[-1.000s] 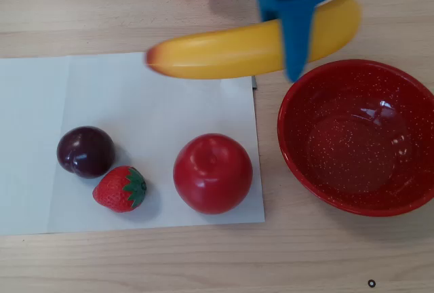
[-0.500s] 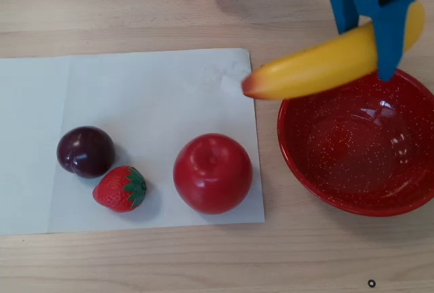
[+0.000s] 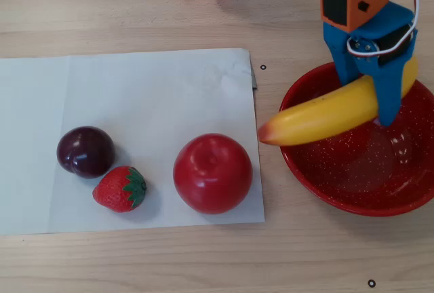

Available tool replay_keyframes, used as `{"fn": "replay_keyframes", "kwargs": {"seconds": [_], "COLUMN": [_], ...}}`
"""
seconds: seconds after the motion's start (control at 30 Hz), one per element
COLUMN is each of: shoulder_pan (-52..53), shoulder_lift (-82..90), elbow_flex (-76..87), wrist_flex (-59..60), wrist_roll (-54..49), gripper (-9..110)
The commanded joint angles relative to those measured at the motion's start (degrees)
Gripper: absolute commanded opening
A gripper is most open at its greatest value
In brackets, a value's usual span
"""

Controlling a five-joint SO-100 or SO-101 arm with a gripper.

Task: Grasp the banana and put it in the red bowl

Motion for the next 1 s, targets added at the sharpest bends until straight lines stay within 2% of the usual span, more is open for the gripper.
{"fn": "replay_keyframes", "kwargs": {"seconds": [0.0, 0.17, 0.3, 0.6, 0.97], "shoulder_pan": [1.1, 0.8, 0.2, -3.3, -9.8], "shoulder_lift": [4.4, 4.4, 4.5, 7.3, 13.9], "elbow_flex": [-2.6, -3.3, -7.6, -17.4, -24.3], "wrist_flex": [-3.2, -2.8, 2.3, 13.7, 26.8], "wrist_roll": [1.8, 1.7, 1.1, 0.7, 0.8], "gripper": [30, 32, 31, 0, 0]}}
